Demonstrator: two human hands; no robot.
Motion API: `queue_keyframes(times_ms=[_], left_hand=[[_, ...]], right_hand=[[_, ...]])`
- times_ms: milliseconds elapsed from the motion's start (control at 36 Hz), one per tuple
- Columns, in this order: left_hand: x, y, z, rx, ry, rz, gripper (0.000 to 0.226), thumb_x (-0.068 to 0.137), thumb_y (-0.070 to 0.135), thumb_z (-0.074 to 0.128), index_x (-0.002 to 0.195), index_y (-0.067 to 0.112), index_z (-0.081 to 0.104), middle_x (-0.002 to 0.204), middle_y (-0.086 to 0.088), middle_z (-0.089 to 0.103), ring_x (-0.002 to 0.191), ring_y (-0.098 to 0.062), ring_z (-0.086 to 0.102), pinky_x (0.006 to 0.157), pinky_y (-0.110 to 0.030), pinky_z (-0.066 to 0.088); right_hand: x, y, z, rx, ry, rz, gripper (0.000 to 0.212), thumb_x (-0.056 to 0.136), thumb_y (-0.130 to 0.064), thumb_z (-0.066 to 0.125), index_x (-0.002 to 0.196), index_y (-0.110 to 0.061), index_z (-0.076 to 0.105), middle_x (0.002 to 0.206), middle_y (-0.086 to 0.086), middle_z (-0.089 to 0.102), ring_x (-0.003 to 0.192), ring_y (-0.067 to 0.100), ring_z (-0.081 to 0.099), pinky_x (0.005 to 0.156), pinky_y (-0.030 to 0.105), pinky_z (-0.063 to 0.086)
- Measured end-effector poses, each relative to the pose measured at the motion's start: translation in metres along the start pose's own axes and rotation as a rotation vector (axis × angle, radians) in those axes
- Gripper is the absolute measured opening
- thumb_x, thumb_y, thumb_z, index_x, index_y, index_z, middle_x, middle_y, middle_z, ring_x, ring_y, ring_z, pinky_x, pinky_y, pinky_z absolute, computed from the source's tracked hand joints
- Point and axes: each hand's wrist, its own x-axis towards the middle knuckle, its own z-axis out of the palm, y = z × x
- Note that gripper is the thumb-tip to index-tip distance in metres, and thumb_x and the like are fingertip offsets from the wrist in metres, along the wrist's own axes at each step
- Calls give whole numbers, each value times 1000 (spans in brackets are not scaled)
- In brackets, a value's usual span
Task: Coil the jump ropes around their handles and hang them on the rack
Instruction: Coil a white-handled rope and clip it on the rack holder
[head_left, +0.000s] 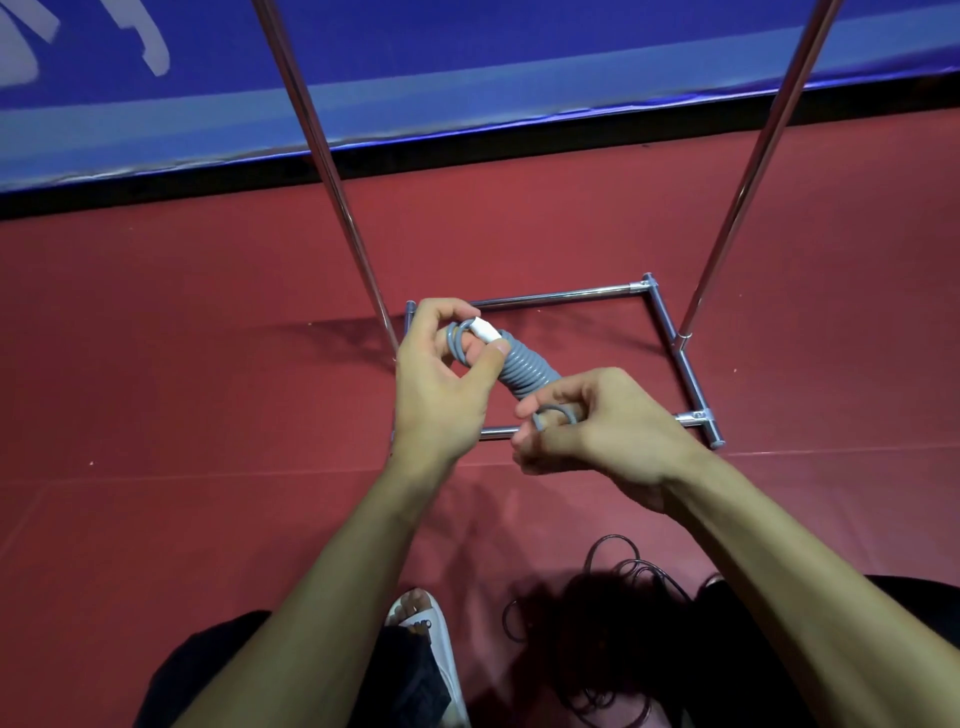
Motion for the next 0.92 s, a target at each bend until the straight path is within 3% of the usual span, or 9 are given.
queue_keyframes(times_ms=[111, 222, 306, 417, 472, 611, 667, 750, 917], left_hand=[[2, 1, -3, 31, 23, 18, 21, 75, 10, 67, 92, 18, 55, 70, -3, 49, 65, -14, 48, 69, -49, 49], [0, 0, -3, 48, 8, 13, 20, 76, 13, 69, 88, 22, 56, 73, -1, 56, 67, -14, 52, 70, -51, 51], [-2, 0, -1, 60, -2, 7, 19, 77, 14, 69, 86, 24, 56, 71, 3, 58, 65, -11, 54, 68, -46, 50], [-1, 1, -2, 10, -24, -47, 17, 75, 16, 70, 86, 21, 58, 71, -3, 60, 68, -14, 56, 72, -50, 52], [-1, 3, -2, -26, -44, -67, 17, 75, 16, 70, 86, 18, 58, 72, -3, 63, 70, -15, 58, 74, -49, 53], [-3, 4, -2, 48, -120, -20, 15, 83, 4, 70, 90, 10, 58, 64, 11, 59, 59, -3, 50, 61, -17, 40], [-3, 4, -2, 63, -157, -25, 14, 85, 2, 67, 91, 10, 58, 61, 14, 57, 58, -2, 49, 60, -18, 41], [-5, 6, -1, 23, -196, -26, 14, 84, 11, 63, 95, 19, 59, 74, 9, 64, 72, -10, 59, 71, -34, 51], [-8, 6, -1, -127, -281, -116, 34, 81, 26, 69, 113, 23, 60, 93, 5, 66, 90, -8, 62, 84, -29, 53]], right_hand=[[-3, 1, 0, 43, -94, -13, 38, 67, 19, 76, 99, 3, 64, 90, 15, 75, 89, 26, 73, 85, 35, 59], [0, -2, 7, -57, 2, -101, 4, 88, 1, 67, 85, 2, 64, 76, 21, 72, 64, 23, 67, 63, 27, 58], [3, 3, 5, -520, 148, -274, 31, 97, -22, 58, 68, -12, 59, 56, 3, 65, 49, 17, 57, 57, 28, 47], [4, 8, 6, -955, 404, -435, 40, 92, -53, 30, 69, -23, 45, 65, -1, 55, 68, 28, 48, 61, 41, 34], [4, 7, 7, -958, 456, -525, 37, 92, -51, 29, 67, -25, 38, 70, -6, 41, 71, 23, 39, 61, 37, 27], [6, 10, 4, -681, 327, -425, 29, 102, -29, 42, 77, -16, 50, 98, -3, 43, 82, 22, 48, 74, 38, 43], [3, 8, 4, -678, 287, -397, 25, 102, -27, 42, 80, -18, 51, 105, -4, 44, 81, 20, 53, 75, 39, 45], [1, 7, 7, -731, 284, -398, 23, 101, -30, 41, 79, -27, 48, 108, -7, 43, 81, 22, 55, 77, 41, 47], [2, 6, 6, -744, 349, -384, 34, 97, -40, 34, 97, -19, 61, 108, -7, 44, 93, 22, 55, 80, 44, 48]])
